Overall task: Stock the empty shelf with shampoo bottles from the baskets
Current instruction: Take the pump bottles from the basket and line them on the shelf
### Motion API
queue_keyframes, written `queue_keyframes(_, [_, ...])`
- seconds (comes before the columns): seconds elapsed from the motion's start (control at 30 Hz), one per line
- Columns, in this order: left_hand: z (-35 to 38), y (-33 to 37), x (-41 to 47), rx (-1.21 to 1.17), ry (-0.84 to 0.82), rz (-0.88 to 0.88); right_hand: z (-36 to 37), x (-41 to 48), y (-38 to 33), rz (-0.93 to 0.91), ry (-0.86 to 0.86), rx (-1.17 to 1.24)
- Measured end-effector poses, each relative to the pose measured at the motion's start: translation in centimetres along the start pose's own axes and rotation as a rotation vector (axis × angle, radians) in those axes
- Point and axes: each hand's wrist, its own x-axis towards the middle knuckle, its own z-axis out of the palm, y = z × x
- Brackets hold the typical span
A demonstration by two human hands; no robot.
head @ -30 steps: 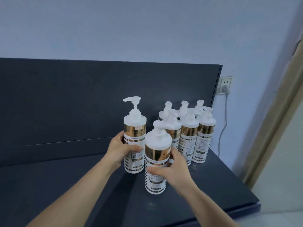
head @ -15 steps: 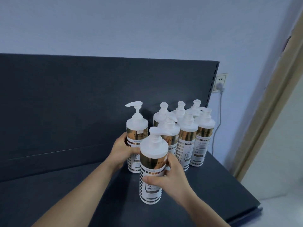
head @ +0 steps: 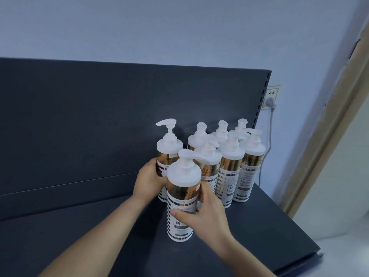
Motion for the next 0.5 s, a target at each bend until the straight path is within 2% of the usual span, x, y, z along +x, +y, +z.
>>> queue_keyframes(0.17, [0.3,-1.6,1.1,0.140,0.027,0.047,0.8,0.8,0.1,0.006,0.057,-0.018])
queue_keyframes(0.33, [0.0,-2.5,0.7,0.149,-0.004,0.044,1.3,1.2,0.2,0.010,0.102,-0.056])
queue_keyframes(0.5, [-0.5,-2.9,0.6,0.168,-0.030,0.042,1.9,1.7,-0.2,0.007,0.143,-0.195])
